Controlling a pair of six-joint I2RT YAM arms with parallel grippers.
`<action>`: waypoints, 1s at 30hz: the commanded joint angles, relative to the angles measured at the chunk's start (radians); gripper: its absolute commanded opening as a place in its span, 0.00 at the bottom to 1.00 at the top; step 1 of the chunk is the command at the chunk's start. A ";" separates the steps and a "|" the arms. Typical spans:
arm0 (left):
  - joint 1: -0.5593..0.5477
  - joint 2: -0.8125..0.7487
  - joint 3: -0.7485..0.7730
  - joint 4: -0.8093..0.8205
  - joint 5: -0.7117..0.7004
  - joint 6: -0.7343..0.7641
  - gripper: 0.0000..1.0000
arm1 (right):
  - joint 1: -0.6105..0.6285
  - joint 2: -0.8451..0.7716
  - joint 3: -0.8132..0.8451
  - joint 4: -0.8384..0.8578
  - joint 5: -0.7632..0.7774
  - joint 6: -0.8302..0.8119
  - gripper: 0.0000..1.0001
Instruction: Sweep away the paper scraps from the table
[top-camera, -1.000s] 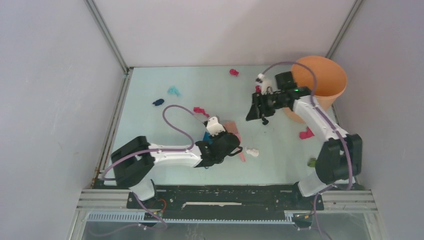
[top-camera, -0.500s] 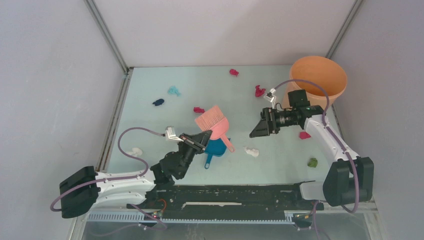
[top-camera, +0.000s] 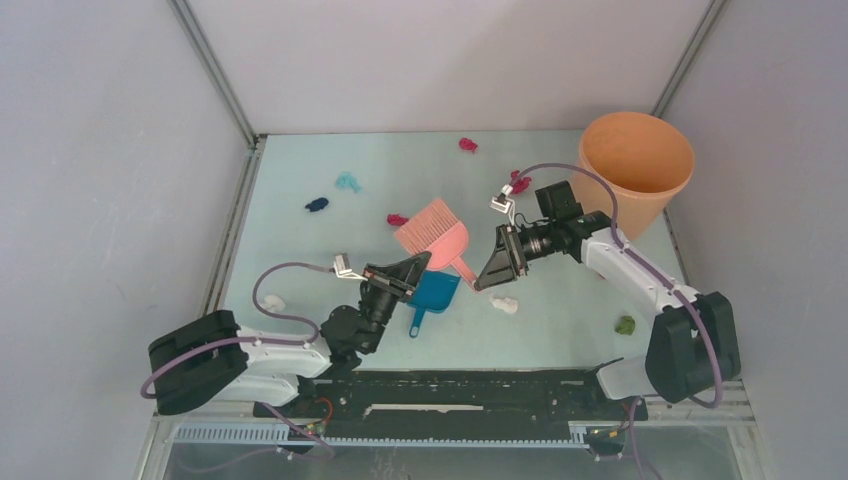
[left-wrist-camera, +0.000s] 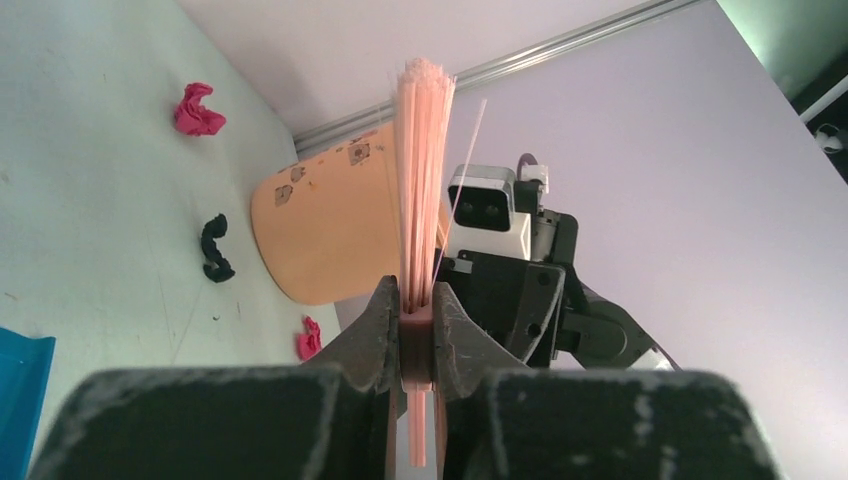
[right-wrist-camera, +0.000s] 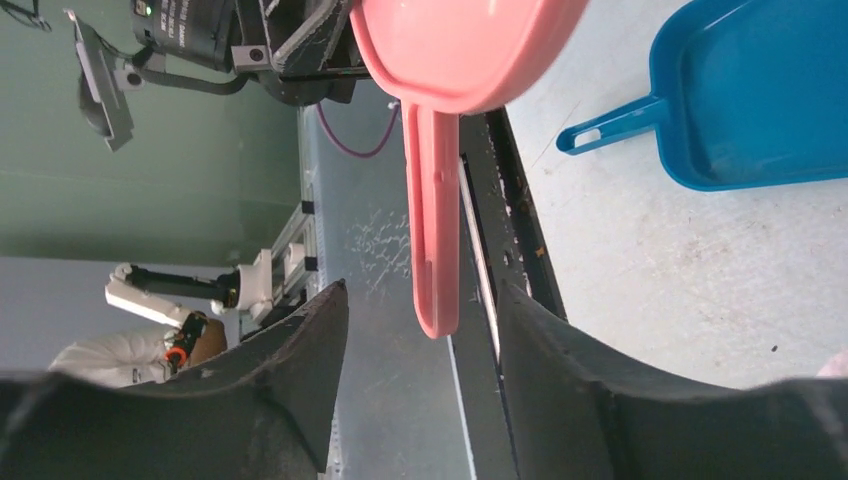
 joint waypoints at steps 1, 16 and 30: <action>0.006 0.036 0.029 0.118 0.024 -0.052 0.00 | 0.018 0.027 0.043 0.017 -0.062 0.016 0.56; 0.010 0.052 0.022 0.037 0.118 -0.010 0.62 | -0.014 0.010 0.056 -0.142 0.025 -0.204 0.00; -0.011 -0.541 0.440 -1.475 0.427 0.734 0.75 | -0.027 -0.074 0.159 -0.759 0.608 -0.867 0.00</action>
